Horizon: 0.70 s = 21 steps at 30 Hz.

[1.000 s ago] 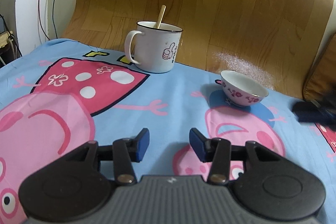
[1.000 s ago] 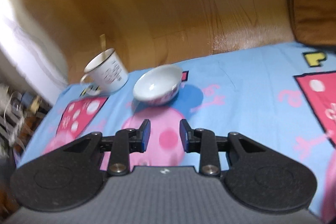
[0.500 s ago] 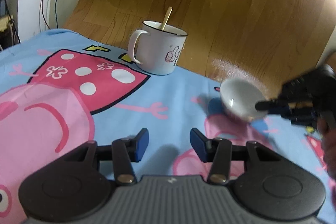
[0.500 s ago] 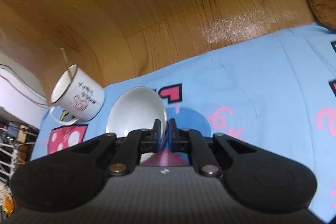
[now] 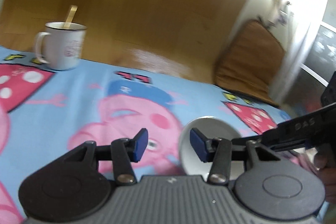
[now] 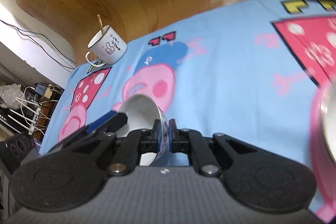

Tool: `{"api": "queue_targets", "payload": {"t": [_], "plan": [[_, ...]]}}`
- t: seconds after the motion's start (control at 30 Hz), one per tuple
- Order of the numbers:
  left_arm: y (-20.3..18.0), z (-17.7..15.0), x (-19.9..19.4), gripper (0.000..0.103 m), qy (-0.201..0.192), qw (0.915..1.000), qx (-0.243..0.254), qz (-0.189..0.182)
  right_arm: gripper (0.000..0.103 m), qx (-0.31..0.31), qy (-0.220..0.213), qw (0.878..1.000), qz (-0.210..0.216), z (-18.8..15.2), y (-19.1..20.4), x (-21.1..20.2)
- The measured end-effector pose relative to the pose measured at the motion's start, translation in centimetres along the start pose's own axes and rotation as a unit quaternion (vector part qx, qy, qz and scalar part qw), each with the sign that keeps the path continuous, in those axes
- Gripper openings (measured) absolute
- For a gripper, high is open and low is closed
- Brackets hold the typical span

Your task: Organize plates and bowls

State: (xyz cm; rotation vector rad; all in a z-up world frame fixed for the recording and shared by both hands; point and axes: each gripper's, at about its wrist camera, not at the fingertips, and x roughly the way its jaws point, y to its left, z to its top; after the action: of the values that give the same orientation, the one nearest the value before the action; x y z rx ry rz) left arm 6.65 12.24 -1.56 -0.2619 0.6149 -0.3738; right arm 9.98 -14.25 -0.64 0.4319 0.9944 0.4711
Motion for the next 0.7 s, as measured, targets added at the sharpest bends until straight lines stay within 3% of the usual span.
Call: {"api": "queue_targets", "payload": {"t": [0.07, 0.2, 0.23, 0.3, 0.43, 0.57, 0.7], "plan": [[-1.3, -0.4, 0.3, 0.043, 0.024, 0.9995, -0.001, -0.019, 0.010, 0.015, -0.001, 1.000, 0.003, -1.1, -0.9, -0.7], [-3.1, -1.8, 1.6, 0.025, 0.080, 0.9966, 0.003, -0.020, 0.010, 0.020, -0.010, 1.000, 0.002, -2.8, -1.8, -1.5], [-3.4, -2.0, 1.7, 0.025, 0.085, 0.9962, 0.005, -0.016, 0.010, 0.016, -0.014, 1.000, 0.001, -3.1, -1.8, -1.6], [-4.0, -2.3, 1.6, 0.016, 0.085, 0.9962, 0.017, 0.004, 0.014, 0.005, -0.023, 1.000, -0.002, -3.5, -1.6, -1.7], [-4.1, -1.4, 1.4, 0.014, 0.087, 0.9962, -0.008, -0.004, 0.010, -0.029, -0.051, 0.998, -0.015, -4.3, -1.2, -2.1], [-6.9, -0.1, 1.0, 0.013, 0.071, 0.9968, 0.014, -0.033, 0.009, -0.054, -0.112, 0.992, -0.022, -5.1, -1.7, -4.5], [-11.3, 1.2, 2.7, 0.013, 0.075, 0.9931, 0.058, -0.068, 0.009, -0.060, -0.187, 0.979, -0.061, -5.8, -3.2, -7.7]]}}
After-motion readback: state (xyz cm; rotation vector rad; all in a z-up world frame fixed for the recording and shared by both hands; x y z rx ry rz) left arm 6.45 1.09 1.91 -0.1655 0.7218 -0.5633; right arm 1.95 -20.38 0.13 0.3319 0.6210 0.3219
